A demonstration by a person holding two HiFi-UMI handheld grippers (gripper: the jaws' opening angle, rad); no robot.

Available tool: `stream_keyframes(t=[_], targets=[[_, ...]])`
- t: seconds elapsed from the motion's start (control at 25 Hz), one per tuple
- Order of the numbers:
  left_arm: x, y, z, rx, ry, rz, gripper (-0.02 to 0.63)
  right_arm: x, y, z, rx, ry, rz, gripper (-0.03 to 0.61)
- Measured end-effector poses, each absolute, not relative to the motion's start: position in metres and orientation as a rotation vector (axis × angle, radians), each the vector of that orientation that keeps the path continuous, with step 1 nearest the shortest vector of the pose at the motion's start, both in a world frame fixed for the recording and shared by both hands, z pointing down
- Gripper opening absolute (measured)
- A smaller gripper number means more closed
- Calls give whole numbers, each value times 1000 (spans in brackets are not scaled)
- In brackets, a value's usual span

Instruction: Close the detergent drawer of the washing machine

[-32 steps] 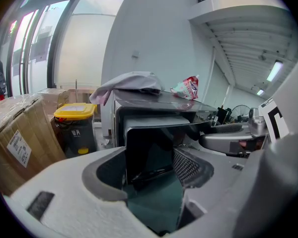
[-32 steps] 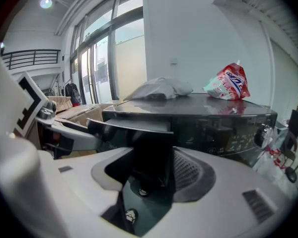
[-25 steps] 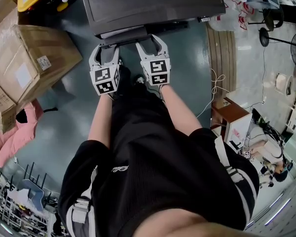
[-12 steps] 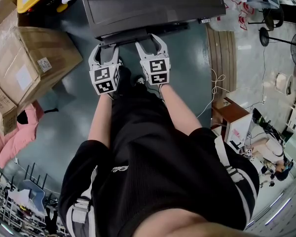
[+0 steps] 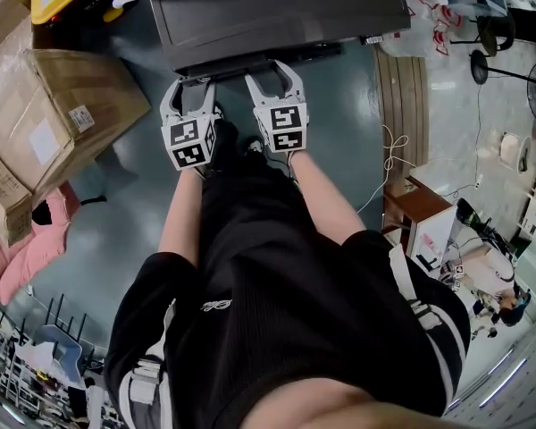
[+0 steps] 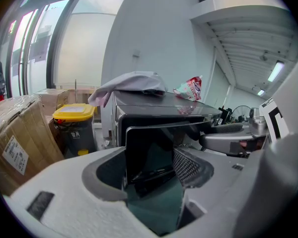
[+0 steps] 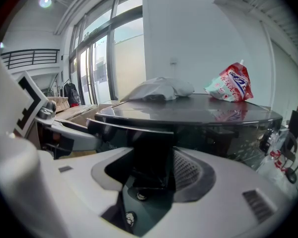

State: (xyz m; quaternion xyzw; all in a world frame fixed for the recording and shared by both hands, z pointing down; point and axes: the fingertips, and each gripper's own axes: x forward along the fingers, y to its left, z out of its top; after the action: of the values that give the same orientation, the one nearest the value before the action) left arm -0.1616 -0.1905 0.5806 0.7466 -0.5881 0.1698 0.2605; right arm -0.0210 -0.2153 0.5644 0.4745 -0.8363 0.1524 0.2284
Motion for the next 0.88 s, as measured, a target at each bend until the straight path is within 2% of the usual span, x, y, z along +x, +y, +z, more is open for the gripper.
stream_keyframes(t=[0.88], targets=[[-165, -198, 581, 2022, -1596, 454, 291, -23, -222, 567, 1314, -2295, 423, 232]])
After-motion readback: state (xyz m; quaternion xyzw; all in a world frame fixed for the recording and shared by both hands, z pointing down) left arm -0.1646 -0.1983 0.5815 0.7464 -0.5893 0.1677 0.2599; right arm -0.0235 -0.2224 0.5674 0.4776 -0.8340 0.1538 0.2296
